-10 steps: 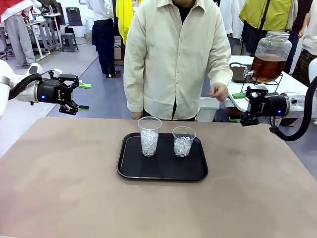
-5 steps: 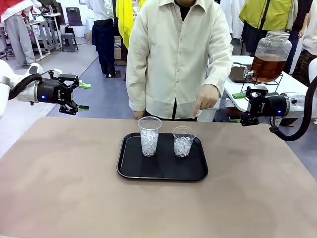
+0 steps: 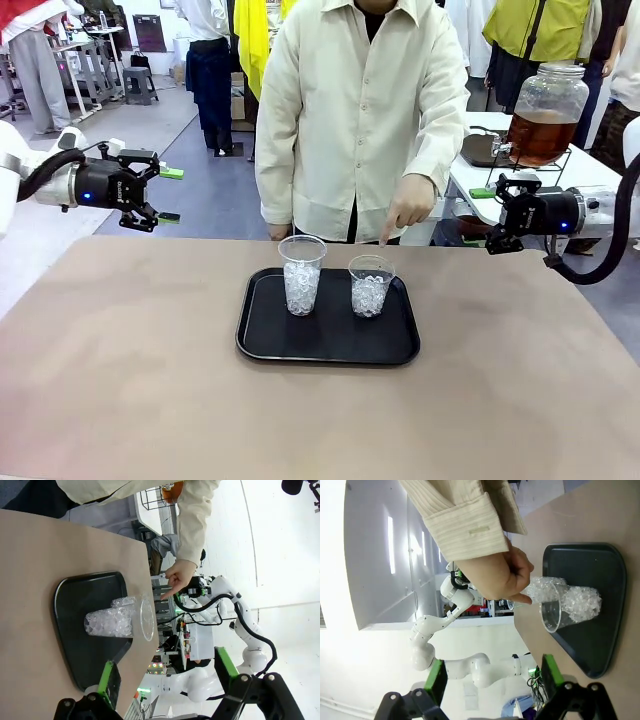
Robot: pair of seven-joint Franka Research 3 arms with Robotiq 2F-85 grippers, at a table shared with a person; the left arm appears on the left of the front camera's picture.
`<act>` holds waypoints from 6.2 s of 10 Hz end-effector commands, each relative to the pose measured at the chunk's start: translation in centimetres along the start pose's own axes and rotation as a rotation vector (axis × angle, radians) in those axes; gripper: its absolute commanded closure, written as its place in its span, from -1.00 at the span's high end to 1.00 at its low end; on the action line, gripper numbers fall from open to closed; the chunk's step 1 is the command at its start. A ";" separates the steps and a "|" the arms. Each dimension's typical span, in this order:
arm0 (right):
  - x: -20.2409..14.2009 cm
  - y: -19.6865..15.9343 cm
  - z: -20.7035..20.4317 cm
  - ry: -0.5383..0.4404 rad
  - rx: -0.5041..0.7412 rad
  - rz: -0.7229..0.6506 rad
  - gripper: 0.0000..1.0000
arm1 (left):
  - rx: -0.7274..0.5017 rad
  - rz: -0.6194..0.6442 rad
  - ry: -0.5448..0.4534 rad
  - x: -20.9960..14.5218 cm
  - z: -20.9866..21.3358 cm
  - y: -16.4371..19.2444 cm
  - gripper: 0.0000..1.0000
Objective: Pour the drink into the iced cup.
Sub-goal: Pick up the iced cup indicated by the human and present it to them.
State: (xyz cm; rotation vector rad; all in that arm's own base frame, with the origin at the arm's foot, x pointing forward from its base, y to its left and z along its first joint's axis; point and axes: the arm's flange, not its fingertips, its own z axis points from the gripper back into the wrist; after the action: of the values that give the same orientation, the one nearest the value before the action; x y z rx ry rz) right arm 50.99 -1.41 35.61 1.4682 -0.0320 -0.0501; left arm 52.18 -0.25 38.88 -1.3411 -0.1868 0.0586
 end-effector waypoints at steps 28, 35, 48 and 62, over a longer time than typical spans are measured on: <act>-3.2 -7.8 -5.2 -0.058 -0.092 1.400 1.00 | 0.002 -0.003 -0.004 0.0 0.1 -0.1 1.00; -3.4 -8.5 -5.6 -0.003 -0.080 1.384 1.00 | 0.002 -0.003 -0.004 0.0 0.1 -0.1 1.00; 0.0 -13.7 -11.9 0.035 0.077 1.478 1.00 | 0.002 -0.003 -0.004 0.0 0.1 -0.1 1.00; 1.2 -14.5 -16.9 0.005 0.032 1.451 1.00 | 0.002 -0.003 -0.004 0.0 0.1 -0.1 1.00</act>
State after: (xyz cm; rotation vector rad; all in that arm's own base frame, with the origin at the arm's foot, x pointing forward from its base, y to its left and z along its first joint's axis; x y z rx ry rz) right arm 51.90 12.73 19.46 1.1952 -1.0667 1.1392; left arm 52.18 -0.25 38.86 -1.3410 -0.1868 0.0591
